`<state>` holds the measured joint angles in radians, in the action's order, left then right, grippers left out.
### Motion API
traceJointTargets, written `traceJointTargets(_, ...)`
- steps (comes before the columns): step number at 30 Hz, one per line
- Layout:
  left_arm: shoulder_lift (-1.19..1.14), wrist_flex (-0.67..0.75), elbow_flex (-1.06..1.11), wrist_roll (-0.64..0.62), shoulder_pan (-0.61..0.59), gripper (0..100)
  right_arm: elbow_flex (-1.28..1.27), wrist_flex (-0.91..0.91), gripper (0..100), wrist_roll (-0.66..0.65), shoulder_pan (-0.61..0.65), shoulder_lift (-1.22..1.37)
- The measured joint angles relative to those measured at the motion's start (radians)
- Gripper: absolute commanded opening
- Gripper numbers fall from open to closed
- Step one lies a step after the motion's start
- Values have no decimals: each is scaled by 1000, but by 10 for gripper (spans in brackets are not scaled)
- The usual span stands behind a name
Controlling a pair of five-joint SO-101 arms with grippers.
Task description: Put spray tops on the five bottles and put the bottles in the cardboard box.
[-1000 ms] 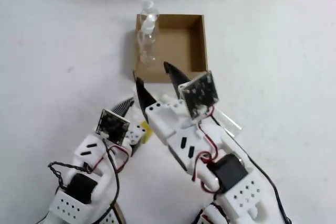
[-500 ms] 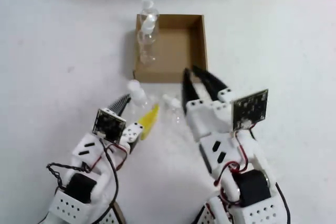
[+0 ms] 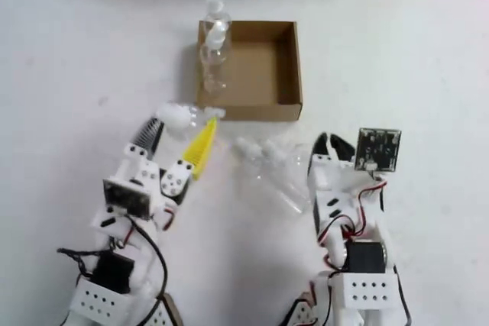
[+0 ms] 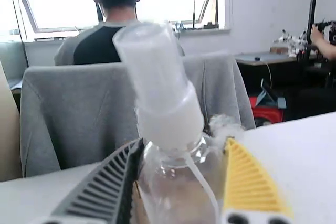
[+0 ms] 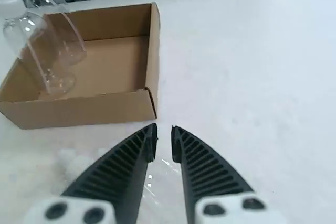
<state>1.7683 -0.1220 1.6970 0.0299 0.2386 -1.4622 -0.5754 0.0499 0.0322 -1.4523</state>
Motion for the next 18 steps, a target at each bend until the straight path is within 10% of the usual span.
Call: traceJointTargets(18,-534,98,-548,0,-2,20,-74,0,27,0,-133,-2)
